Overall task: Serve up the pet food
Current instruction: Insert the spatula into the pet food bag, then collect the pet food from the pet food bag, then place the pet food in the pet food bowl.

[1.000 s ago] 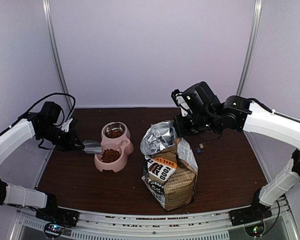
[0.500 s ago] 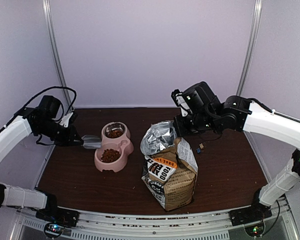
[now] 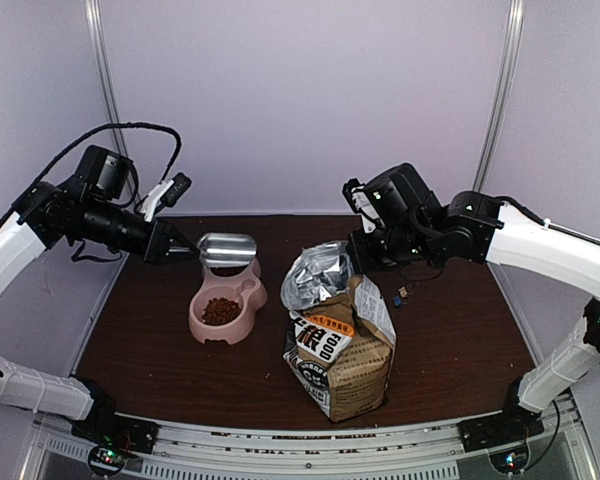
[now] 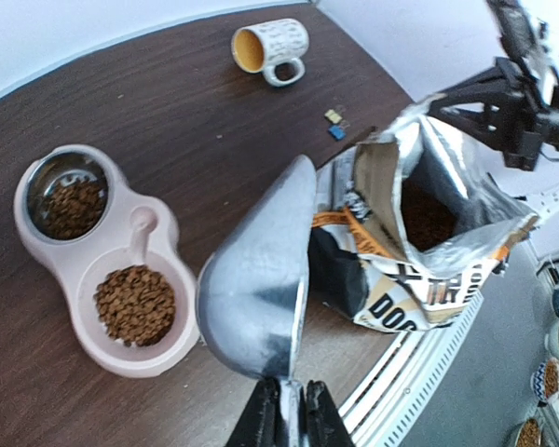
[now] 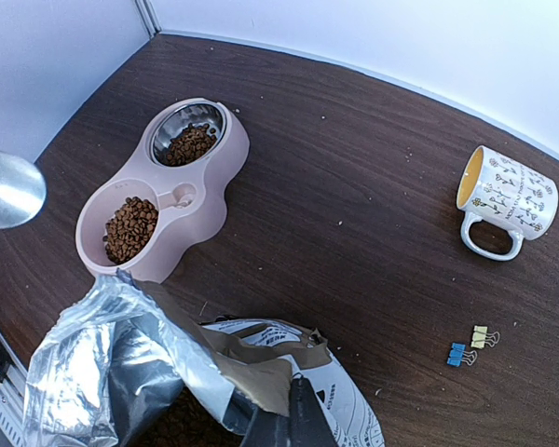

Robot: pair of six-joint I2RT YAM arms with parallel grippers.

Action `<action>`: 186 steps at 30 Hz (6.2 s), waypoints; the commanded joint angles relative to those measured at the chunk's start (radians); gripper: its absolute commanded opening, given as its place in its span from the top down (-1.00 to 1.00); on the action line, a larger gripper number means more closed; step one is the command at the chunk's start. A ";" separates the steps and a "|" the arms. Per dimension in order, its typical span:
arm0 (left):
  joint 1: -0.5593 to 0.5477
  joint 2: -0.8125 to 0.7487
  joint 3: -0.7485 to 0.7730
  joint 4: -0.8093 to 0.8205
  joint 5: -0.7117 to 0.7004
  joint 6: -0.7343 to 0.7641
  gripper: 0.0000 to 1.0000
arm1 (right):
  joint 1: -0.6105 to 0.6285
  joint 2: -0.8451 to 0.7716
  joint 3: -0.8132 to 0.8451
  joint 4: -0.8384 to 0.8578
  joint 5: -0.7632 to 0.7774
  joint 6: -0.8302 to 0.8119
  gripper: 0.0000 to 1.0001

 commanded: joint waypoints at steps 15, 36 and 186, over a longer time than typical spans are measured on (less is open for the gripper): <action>-0.366 0.247 0.331 0.108 0.017 -0.003 1.00 | -0.019 -0.034 -0.016 0.054 0.059 -0.008 1.00; -0.453 0.495 0.504 -0.232 -0.429 0.071 1.00 | -0.019 -0.033 -0.010 0.053 0.050 -0.013 1.00; 0.083 -0.029 -0.538 1.185 0.548 -1.099 1.00 | -0.021 -0.023 -0.014 0.034 0.085 -0.013 1.00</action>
